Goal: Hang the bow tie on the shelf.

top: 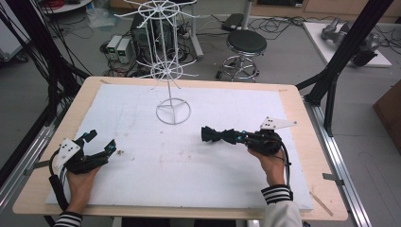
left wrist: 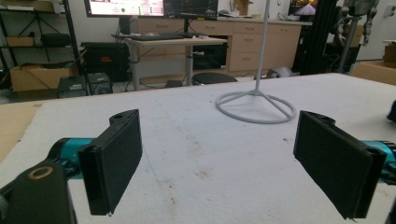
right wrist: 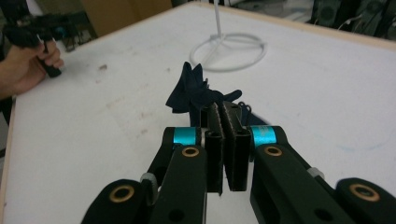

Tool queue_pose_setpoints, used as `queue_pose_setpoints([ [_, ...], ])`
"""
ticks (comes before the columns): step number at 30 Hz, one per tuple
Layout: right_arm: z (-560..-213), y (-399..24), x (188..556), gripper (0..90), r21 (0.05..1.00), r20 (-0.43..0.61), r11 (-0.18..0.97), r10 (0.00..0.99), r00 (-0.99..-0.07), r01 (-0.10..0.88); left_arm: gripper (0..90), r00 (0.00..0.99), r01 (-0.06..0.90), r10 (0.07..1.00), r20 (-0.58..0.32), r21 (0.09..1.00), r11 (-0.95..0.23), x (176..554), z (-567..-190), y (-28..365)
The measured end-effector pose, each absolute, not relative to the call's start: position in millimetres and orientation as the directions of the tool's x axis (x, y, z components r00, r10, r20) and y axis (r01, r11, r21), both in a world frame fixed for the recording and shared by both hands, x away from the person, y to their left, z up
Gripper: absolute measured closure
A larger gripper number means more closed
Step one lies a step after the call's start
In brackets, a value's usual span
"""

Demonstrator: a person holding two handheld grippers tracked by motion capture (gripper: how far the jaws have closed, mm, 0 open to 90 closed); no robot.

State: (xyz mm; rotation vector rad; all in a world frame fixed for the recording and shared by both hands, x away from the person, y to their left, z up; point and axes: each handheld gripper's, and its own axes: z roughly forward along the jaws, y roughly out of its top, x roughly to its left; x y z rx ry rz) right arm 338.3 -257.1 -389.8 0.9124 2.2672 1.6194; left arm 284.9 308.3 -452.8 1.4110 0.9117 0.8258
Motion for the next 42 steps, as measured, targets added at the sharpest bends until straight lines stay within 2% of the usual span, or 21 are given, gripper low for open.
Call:
queue_pose_setpoints([
  [11, -364.1, -239.1, 329.0, 88.1, 0.966, 0.135, 0.095, 0.613, -0.778, 0.242, 16.0, 0.441, 0.056, 0.897, -0.032, 0.998, 0.008, 284.9, -452.7, 308.5],
  [20, -336.4, -211.3, 331.6, 88.1, 0.987, 0.105, 0.036, 0.586, -0.803, 0.155, 16.0, 0.441, 0.056, 0.897, -0.034, 0.998, 0.011, 285.0, -452.7, 308.5],
  [42, -299.6, -172.9, 346.6, 88.1, 0.996, 0.076, 0.004, 0.549, -0.832, 0.094, 15.9, 0.441, 0.057, 0.897, -0.037, 0.998, 0.013, 285.1, -452.7, 308.7],
])
